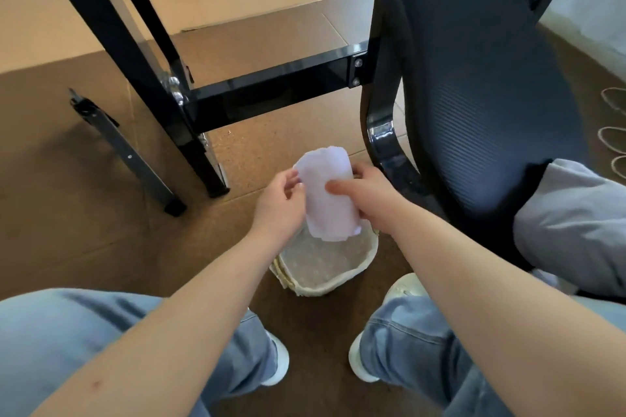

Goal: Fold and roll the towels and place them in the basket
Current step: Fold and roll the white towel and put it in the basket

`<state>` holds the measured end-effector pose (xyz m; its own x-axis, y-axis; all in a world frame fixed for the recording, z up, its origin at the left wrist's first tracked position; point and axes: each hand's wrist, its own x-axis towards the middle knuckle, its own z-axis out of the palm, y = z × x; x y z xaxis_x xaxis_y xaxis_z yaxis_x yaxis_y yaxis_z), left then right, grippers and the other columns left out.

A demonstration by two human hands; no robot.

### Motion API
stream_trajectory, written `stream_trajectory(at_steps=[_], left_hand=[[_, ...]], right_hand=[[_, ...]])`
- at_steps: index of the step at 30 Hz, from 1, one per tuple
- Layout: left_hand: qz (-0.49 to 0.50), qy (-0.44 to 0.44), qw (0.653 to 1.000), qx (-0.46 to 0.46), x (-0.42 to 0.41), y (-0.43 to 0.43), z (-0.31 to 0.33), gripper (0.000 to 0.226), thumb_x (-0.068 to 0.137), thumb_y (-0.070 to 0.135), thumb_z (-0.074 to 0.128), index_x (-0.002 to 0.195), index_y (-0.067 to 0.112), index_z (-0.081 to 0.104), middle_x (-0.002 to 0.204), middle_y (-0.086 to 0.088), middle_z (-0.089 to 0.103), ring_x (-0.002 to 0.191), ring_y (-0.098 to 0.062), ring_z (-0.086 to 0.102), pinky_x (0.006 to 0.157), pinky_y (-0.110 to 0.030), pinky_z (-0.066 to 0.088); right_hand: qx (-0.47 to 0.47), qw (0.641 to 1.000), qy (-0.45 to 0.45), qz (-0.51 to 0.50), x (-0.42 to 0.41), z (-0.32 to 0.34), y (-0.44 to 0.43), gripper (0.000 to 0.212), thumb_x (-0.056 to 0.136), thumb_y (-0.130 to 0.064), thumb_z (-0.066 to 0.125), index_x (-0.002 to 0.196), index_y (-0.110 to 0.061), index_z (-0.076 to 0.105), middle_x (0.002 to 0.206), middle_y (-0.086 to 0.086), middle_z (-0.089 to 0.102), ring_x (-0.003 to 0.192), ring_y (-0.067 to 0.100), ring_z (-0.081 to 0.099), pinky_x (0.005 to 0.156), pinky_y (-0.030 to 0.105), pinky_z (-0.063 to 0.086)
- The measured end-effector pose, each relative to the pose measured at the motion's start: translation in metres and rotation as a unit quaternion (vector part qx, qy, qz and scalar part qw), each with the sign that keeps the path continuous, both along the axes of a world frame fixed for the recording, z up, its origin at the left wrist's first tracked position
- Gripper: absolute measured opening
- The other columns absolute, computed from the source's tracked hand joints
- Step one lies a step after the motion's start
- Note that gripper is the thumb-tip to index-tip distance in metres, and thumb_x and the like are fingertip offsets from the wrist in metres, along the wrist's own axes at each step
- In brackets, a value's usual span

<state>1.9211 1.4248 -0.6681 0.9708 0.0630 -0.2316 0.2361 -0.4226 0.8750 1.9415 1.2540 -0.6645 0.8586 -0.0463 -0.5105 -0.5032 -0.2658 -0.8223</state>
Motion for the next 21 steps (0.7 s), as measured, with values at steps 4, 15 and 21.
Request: stream_trajectory(at_steps=[4,15,21], left_hand=[[-0.023,0.105,0.990,-0.086,0.007,-0.012,-0.025,0.061,0.103,0.041,0.051,0.158,0.020,0.037,0.157,-0.001,0.046,0.141,-0.021,0.047,0.117,-0.046,0.040],[0.060,0.239,0.939,-0.241,0.016,0.007,-0.073,0.055,0.094,0.024,0.073,0.141,0.025,0.044,0.120,0.006,0.063,0.100,-0.015,0.067,0.067,-0.039,0.058],[0.088,0.278,0.916,-0.275,0.016,0.015,-0.094,0.066,0.092,0.021,0.075,0.148,0.023,0.039,0.131,-0.005,0.060,0.110,-0.026,0.064,0.071,-0.046,0.059]], right_hand=[[0.013,1.000,-0.001,0.009,0.001,-0.018,0.015,0.052,0.084,-0.037,0.083,0.125,-0.025,0.052,0.110,-0.004,0.066,0.097,0.015,0.067,0.082,0.040,0.060],[0.127,0.986,0.103,0.029,-0.004,-0.068,0.011,0.040,0.099,-0.021,0.066,0.138,-0.018,0.059,0.119,0.003,0.070,0.106,0.023,0.070,0.084,0.042,0.061],[0.174,0.971,0.154,0.052,0.001,-0.086,0.013,0.042,0.099,-0.021,0.067,0.139,-0.026,0.056,0.124,0.005,0.067,0.111,0.028,0.067,0.078,0.042,0.062]])
